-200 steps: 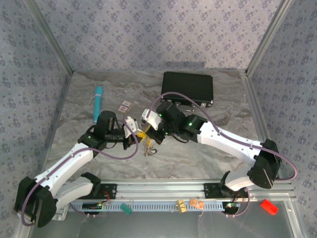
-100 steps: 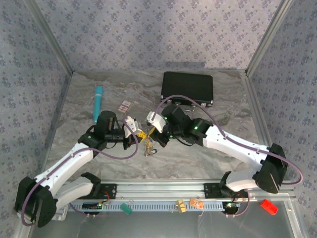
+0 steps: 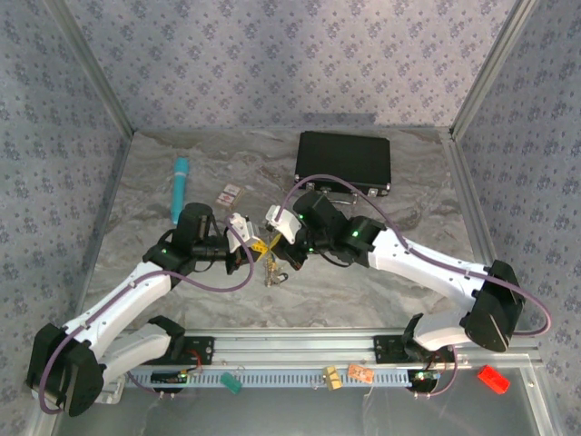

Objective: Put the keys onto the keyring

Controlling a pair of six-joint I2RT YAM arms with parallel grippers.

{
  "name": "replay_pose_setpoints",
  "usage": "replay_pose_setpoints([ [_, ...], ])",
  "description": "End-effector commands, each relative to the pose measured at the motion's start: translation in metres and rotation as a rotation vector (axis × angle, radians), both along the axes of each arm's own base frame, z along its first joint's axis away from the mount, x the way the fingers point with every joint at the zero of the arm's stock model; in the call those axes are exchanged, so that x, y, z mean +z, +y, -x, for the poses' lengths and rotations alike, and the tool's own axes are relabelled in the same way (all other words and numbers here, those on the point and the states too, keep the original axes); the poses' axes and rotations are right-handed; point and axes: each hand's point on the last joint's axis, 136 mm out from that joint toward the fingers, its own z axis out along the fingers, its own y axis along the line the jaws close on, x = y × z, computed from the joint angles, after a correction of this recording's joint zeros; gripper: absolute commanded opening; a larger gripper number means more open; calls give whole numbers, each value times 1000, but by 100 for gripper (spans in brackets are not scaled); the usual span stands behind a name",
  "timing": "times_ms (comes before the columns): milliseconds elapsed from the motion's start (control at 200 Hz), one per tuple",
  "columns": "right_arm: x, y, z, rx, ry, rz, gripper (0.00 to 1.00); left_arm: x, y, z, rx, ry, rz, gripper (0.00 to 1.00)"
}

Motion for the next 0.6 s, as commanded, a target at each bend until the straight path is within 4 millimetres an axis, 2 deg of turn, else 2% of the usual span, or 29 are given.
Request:
replay_pose_setpoints([
  [0,12,10,2,15,3,-48,0,17,-7,2,-44,-25,46,0],
  [595,8,15,-4,-5,-17,-38,0,17,-8,4,-59,-20,51,0],
])
